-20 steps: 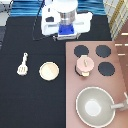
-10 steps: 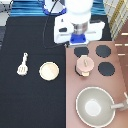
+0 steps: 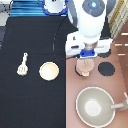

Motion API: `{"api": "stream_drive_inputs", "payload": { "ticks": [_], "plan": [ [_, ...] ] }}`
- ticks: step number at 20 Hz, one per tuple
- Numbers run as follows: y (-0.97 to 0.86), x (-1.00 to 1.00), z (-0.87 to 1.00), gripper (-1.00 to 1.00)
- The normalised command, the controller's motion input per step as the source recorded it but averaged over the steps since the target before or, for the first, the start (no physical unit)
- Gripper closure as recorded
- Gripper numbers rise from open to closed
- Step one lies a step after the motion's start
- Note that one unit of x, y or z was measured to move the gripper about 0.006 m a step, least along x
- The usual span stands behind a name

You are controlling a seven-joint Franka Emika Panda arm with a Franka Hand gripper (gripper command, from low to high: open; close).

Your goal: Take the lid off the pot, put the pot on the plate, and use the tool to push the pot to the front of the table.

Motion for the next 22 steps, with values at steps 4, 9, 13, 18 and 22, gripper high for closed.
{"api": "stream_drive_inputs", "payload": {
  "ticks": [4, 9, 13, 18, 22],
  "plan": [
    [0.13, 0.08, -0.44, -1.0],
    [0.18, -0.09, -0.38, -1.0],
    [0.23, -0.09, -0.2, 1.0],
    [0.17, -0.03, -0.1, 1.0],
    [0.12, -0.01, -0.17, 1.0]
  ]
}}
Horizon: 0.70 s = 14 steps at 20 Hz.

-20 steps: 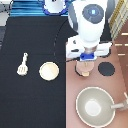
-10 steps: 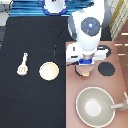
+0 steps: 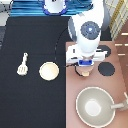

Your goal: Take the lid off the pot, put the pot on the plate, and use the tool to push the pot to the front of the table.

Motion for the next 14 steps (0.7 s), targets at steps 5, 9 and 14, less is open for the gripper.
{"api": "stream_drive_inputs", "payload": {
  "ticks": [5, 9, 14],
  "plan": [
    [0.13, 0.0, -0.15, 1.0],
    [0.14, 0.0, 0.06, 1.0],
    [0.0, -0.05, 0.26, 1.0]
  ]
}}
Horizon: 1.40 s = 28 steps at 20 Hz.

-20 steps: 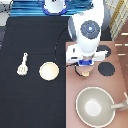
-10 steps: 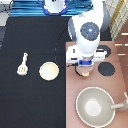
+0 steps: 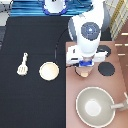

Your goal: Take the lid off the pot, put the pot on the plate, and use the tool to push the pot to the front of the table.

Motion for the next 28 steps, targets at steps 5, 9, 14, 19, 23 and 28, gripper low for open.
{"api": "stream_drive_inputs", "payload": {
  "ticks": [5, 9, 14, 19, 23, 28],
  "plan": [
    [0.03, -0.44, 0.88, 1.0],
    [0.03, -0.98, 0.73, 1.0],
    [0.02, -1.0, 0.28, 1.0],
    [-0.1, -1.0, -0.06, 1.0],
    [-0.16, -1.0, -0.17, 1.0],
    [-0.24, -1.0, -0.33, 1.0]
  ]
}}
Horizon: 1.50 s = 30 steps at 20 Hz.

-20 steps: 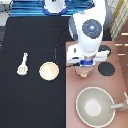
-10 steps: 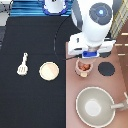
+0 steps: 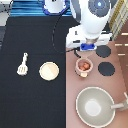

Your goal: Take the lid off the pot, put the pot on the plate, and use the tool to push the pot to the front of the table.

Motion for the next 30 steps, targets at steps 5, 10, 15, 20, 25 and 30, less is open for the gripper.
{"api": "stream_drive_inputs", "payload": {
  "ticks": [5, 10, 15, 20, 25, 30],
  "plan": [
    [-0.26, -1.0, -0.64, 1.0],
    [-0.16, -1.0, -0.81, 1.0],
    [0.1, -0.94, -0.78, 1.0],
    [0.3, -0.08, -0.59, 1.0],
    [0.23, 0.27, -0.15, 1.0],
    [0.24, -0.05, 0.2, -1.0]
  ]
}}
